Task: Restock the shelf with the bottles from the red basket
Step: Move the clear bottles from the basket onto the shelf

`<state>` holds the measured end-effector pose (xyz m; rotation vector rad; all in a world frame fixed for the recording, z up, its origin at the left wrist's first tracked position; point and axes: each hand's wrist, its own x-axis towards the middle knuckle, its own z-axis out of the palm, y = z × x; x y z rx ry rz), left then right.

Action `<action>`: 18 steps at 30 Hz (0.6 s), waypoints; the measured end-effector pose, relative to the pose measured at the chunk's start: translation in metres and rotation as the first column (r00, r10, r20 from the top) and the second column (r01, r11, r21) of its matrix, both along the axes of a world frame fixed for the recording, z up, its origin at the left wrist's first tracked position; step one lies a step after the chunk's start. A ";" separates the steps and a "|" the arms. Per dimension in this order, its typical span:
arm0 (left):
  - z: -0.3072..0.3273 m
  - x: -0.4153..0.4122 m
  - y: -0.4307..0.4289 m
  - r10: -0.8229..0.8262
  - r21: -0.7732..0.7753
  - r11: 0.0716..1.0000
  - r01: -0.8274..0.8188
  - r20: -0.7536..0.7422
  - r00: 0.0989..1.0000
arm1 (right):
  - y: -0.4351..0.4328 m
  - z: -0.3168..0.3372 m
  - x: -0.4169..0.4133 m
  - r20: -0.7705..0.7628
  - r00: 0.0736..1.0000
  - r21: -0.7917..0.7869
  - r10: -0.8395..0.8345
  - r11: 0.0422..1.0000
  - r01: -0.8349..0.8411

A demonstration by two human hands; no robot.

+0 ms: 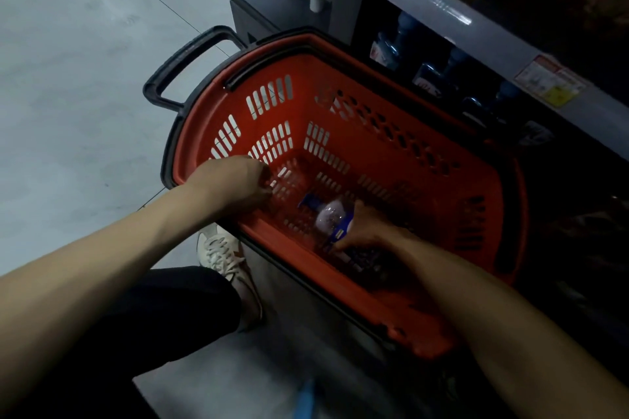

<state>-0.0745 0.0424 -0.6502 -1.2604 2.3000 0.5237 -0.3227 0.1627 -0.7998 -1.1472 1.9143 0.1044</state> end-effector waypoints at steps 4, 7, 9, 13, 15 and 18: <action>0.001 -0.003 -0.002 0.006 0.012 1.000 -0.006 0.029 1.000 | -0.003 0.023 -0.018 0.035 0.998 -0.119 -0.051 0.991 0.055; 0.002 -0.004 -0.001 0.009 0.019 1.000 -0.010 0.052 0.999 | -0.008 0.061 -0.024 0.000 0.996 -0.217 -0.094 0.972 0.092; 0.003 -0.004 0.000 0.012 0.015 1.000 -0.013 0.060 0.998 | -0.010 0.088 -0.027 -0.006 0.995 -0.257 -0.097 0.962 0.093; 0.009 -0.006 0.002 0.018 0.004 1.000 -0.019 0.054 0.998 | -0.008 0.144 -0.032 -0.016 0.995 -0.343 -0.100 0.935 0.089; 0.012 -0.006 0.004 0.025 -0.010 1.000 -0.025 0.028 0.999 | -0.002 0.170 -0.035 -0.007 0.994 -0.388 -0.110 0.916 0.098; 0.017 -0.009 0.007 0.049 -0.050 0.997 -0.051 -0.049 0.998 | 0.009 0.208 -0.036 0.013 0.993 -0.458 -0.119 0.882 0.111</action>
